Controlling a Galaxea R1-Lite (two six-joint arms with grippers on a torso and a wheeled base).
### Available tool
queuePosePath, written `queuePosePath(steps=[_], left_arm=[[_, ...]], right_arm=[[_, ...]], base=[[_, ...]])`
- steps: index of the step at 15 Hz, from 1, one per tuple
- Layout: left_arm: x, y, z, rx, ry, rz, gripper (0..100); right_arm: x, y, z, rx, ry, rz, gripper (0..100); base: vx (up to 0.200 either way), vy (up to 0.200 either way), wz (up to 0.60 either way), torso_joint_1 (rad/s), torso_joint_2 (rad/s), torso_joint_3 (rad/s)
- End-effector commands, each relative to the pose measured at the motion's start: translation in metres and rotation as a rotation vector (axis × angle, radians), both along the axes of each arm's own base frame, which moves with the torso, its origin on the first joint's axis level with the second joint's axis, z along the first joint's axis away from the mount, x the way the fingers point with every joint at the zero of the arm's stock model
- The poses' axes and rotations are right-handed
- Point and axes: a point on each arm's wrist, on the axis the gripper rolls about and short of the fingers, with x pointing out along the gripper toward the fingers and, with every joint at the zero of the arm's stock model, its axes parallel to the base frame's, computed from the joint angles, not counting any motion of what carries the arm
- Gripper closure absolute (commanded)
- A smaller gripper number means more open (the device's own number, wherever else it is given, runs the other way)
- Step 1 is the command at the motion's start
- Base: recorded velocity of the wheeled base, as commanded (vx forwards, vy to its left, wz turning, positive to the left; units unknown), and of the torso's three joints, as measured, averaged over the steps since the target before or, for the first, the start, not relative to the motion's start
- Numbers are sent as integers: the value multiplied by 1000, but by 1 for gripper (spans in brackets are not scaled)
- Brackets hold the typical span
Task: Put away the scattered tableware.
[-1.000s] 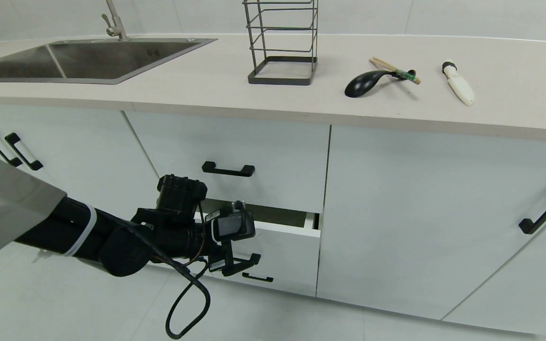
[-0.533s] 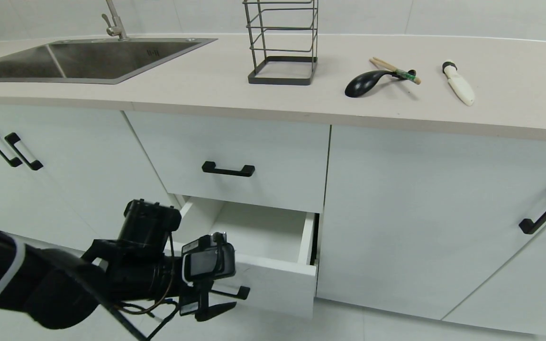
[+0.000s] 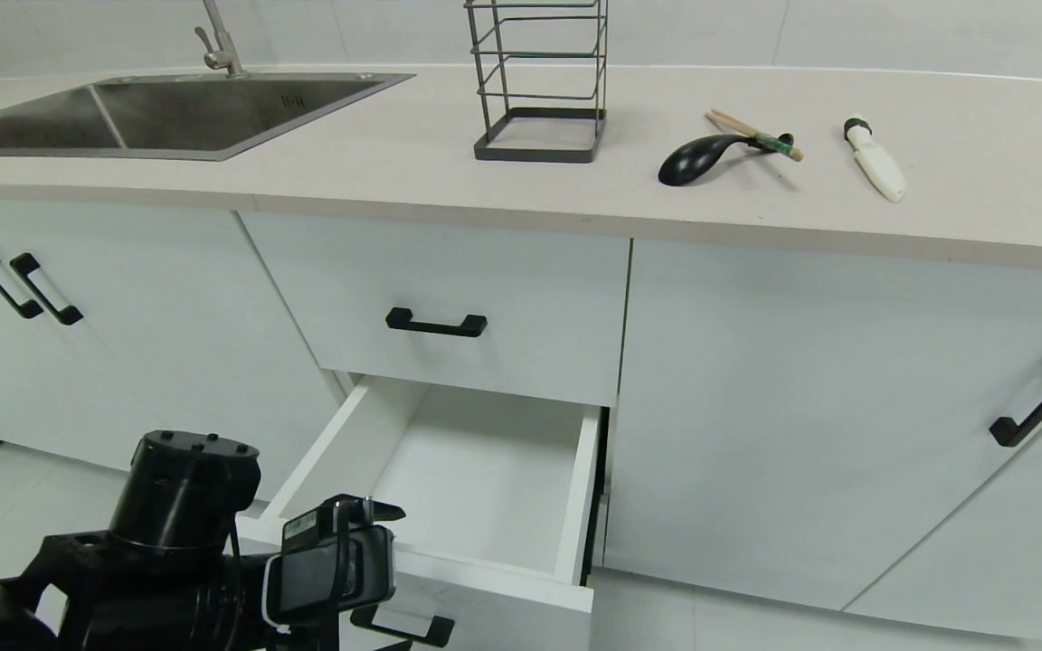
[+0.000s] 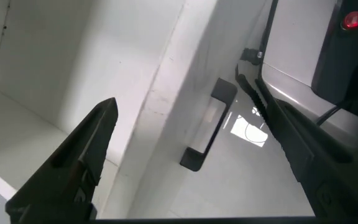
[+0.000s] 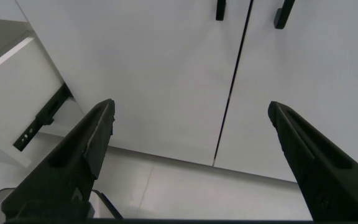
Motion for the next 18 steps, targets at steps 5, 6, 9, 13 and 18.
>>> queuePosePath(steps=[5,6,9,13,18], left_arm=[[-10,-2,6,-18,-22,-24,0],[-19,-6,10,-45,-20,-42,0],[-47,-13,32,-202,-13,-28,0],[-71,3,67,-447,-29,101,0],[-42,23,94,-752,111,476,0]], right_arm=[[0,0,0,-1,1,0,0],[0,0,0,-1,1,0,0],[0,0,0,-1,1,0,0],[0,0,0,-1,1,0,0],[0,0,0,-1,1,0,0]], base=[[0,0,0,0,0,0],[0,0,0,0,0,0],[0,0,0,0,0,0],[0,0,0,0,0,0],[0,0,0,0,0,0]])
